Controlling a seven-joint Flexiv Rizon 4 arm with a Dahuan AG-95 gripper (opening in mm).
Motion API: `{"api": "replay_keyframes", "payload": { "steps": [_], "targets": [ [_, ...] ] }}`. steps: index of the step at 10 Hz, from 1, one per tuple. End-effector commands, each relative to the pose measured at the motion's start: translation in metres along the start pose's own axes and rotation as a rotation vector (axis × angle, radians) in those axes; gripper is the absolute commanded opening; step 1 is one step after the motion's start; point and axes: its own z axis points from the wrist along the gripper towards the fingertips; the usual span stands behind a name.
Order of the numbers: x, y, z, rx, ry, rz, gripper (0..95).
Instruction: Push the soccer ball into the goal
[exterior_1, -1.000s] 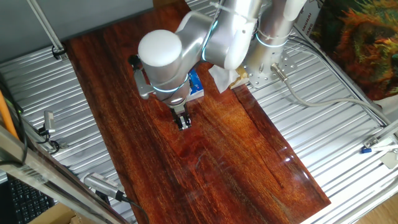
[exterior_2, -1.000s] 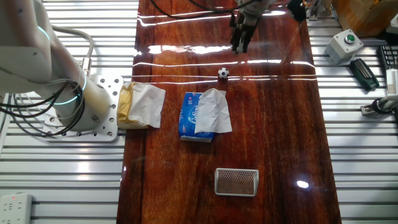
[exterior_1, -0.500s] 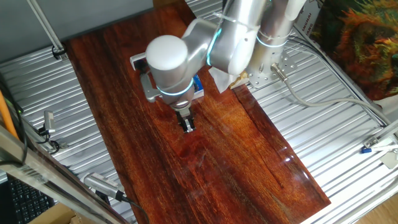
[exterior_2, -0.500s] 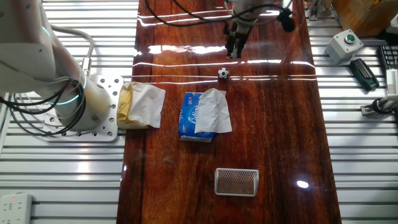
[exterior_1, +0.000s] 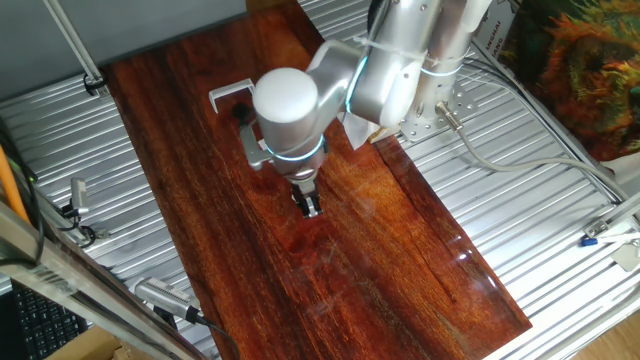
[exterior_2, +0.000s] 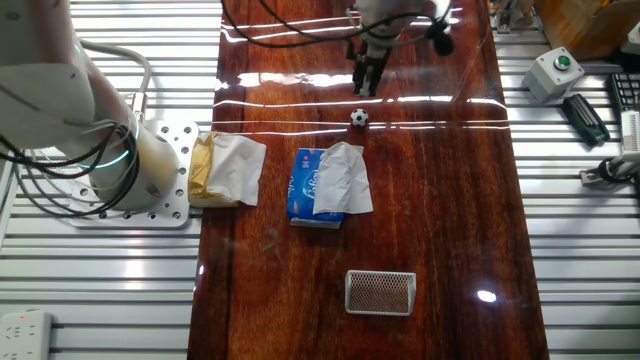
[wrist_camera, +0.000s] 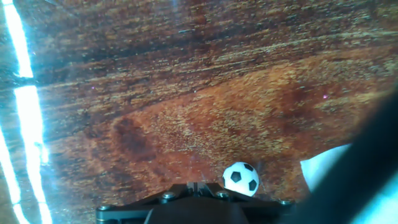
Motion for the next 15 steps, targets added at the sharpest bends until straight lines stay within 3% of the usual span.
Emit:
{"api": "replay_keyframes", "payload": {
  "steps": [1,5,8,10,12,15],
  "targets": [
    [0.001,0.0,0.003,-0.001,0.0,0.01,0.0],
    [0.001,-0.013,0.001,0.001,0.008,0.005,0.0],
    [0.005,-0.037,0.005,0.005,0.004,-0.041,0.0],
    [0.011,-0.066,0.011,0.006,-0.015,-0.094,0.0],
    [0.014,-0.083,0.003,0.031,-0.028,-0.108,0.0],
    [0.016,-0.099,-0.008,0.041,-0.024,-0.147,0.0]
  ]
}}
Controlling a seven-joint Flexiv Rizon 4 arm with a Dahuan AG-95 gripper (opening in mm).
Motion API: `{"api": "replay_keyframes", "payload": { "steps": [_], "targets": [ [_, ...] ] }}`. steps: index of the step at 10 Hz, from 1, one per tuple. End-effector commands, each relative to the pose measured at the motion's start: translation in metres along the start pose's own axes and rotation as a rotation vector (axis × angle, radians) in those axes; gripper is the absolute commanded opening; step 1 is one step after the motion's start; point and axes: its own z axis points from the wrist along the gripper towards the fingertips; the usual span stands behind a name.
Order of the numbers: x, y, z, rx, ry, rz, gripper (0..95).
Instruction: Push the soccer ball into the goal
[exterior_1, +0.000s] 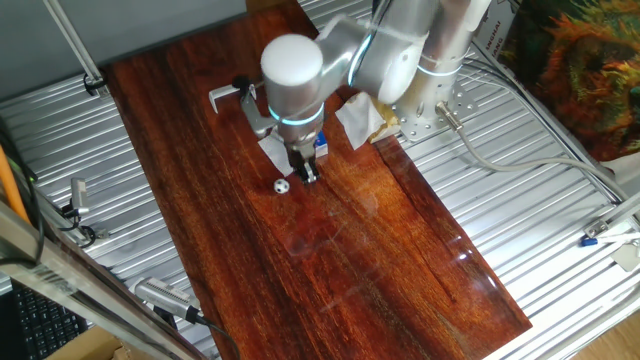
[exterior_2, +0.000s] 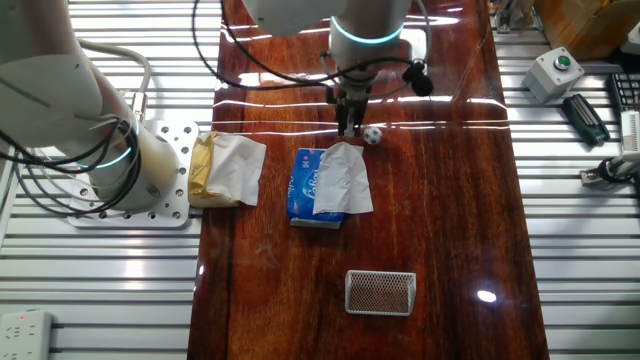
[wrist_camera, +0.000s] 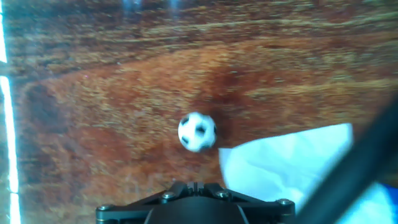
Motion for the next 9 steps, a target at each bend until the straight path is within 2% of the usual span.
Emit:
{"api": "replay_keyframes", "payload": {
  "steps": [1,3,4,5,6,7,9],
  "targets": [
    [-0.002,0.0,0.001,-0.005,-0.001,-0.01,0.0],
    [-0.003,0.0,0.0,-0.009,-0.013,-0.015,0.0],
    [-0.006,0.0,0.0,-0.014,-0.032,-0.021,0.0],
    [-0.013,-0.001,-0.001,-0.013,-0.027,-0.027,0.0],
    [-0.026,-0.005,-0.007,-0.01,-0.012,-0.033,0.0],
    [-0.035,-0.008,-0.014,-0.011,-0.013,-0.039,0.0],
    [-0.05,-0.012,-0.023,0.007,-0.04,-0.06,0.0]
  ]
}}
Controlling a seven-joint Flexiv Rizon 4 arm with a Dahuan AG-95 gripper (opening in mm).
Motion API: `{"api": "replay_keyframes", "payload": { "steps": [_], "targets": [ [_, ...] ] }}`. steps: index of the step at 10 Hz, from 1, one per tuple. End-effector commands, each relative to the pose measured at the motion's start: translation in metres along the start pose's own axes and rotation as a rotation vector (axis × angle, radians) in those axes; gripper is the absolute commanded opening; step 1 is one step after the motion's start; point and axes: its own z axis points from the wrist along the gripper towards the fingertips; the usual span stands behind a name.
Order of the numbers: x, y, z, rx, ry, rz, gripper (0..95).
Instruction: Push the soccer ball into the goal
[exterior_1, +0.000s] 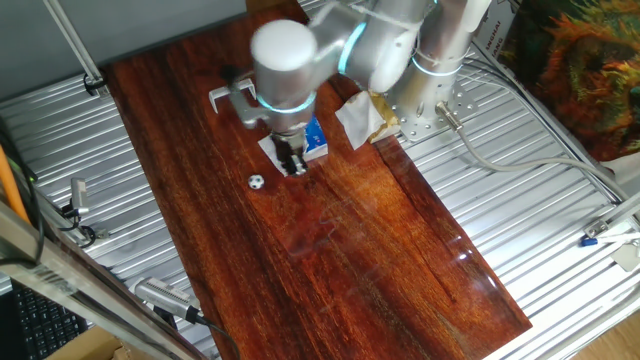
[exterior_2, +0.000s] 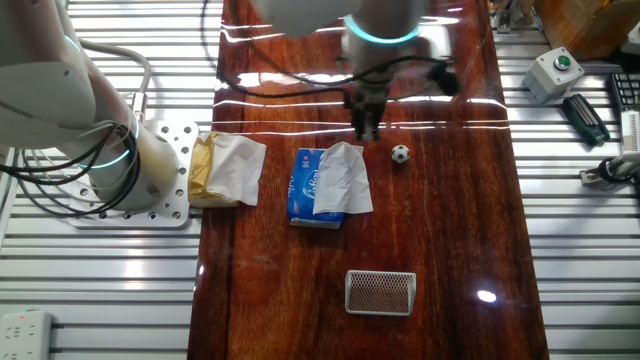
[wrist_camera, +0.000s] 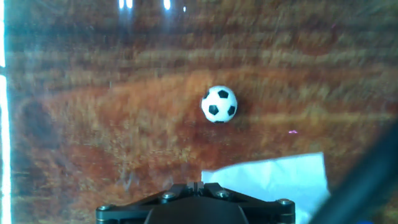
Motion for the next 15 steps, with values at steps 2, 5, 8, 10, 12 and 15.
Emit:
{"api": "replay_keyframes", "payload": {
  "steps": [2,5,8,10,12,15],
  "targets": [
    [-0.028,-0.006,-0.008,0.022,-0.069,-0.004,0.0],
    [-0.061,-0.007,-0.025,-0.003,-0.061,0.038,0.0],
    [-0.069,-0.005,-0.022,-0.003,-0.072,0.043,0.0],
    [-0.075,-0.003,-0.021,0.013,-0.099,0.029,0.0],
    [-0.083,-0.002,-0.026,0.015,-0.115,0.025,0.0],
    [-0.087,0.0,-0.028,0.015,-0.104,0.014,0.0]
  ]
}}
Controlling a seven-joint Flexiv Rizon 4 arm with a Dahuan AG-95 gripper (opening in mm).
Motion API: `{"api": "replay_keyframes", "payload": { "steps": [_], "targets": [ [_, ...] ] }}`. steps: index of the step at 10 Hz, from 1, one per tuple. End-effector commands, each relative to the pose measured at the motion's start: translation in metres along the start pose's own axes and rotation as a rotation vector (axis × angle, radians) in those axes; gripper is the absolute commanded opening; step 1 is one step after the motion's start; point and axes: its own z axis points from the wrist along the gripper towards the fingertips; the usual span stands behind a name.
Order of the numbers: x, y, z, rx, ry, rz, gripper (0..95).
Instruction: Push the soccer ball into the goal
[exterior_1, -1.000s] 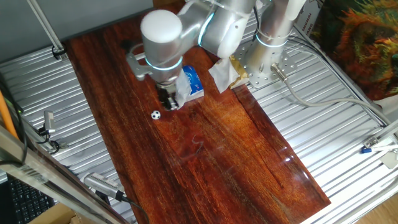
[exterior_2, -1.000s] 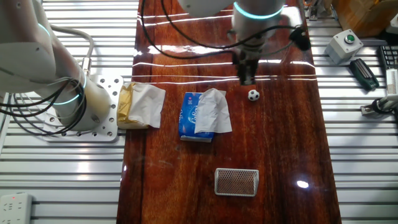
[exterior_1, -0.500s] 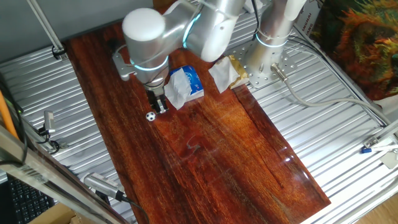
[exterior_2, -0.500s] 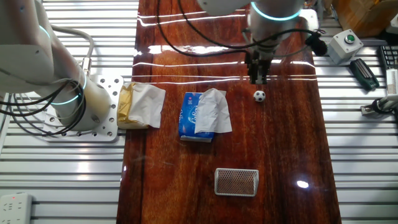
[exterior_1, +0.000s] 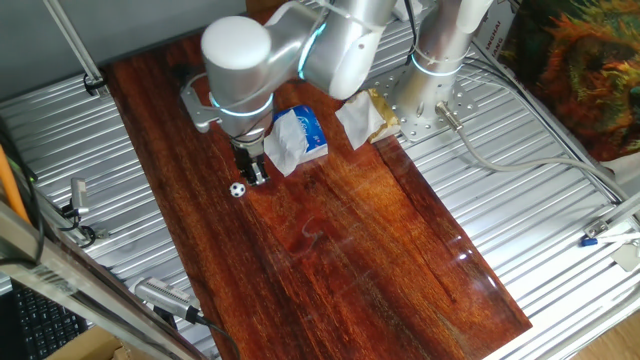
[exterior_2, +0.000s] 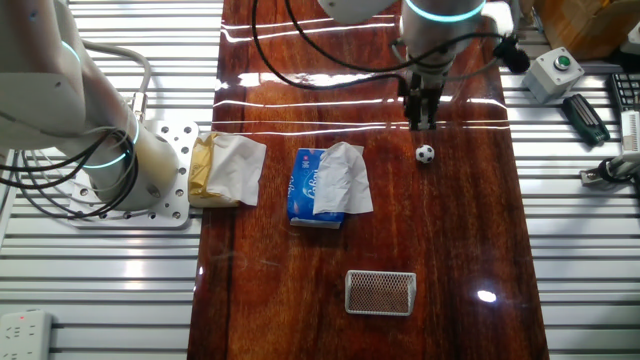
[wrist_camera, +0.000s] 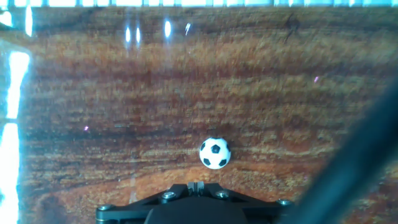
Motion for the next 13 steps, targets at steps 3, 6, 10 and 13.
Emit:
{"api": "replay_keyframes", "payload": {
  "steps": [3,6,10,13],
  "targets": [
    [-0.0022,0.0013,0.0017,-0.016,0.035,-0.044,0.0],
    [-0.0022,0.0013,0.0017,-0.012,0.026,-0.065,0.0],
    [-0.0023,0.0013,0.0016,-0.012,0.036,-0.066,0.0],
    [-0.0023,0.0013,0.0016,-0.044,0.064,-0.127,0.0]
  ]
}}
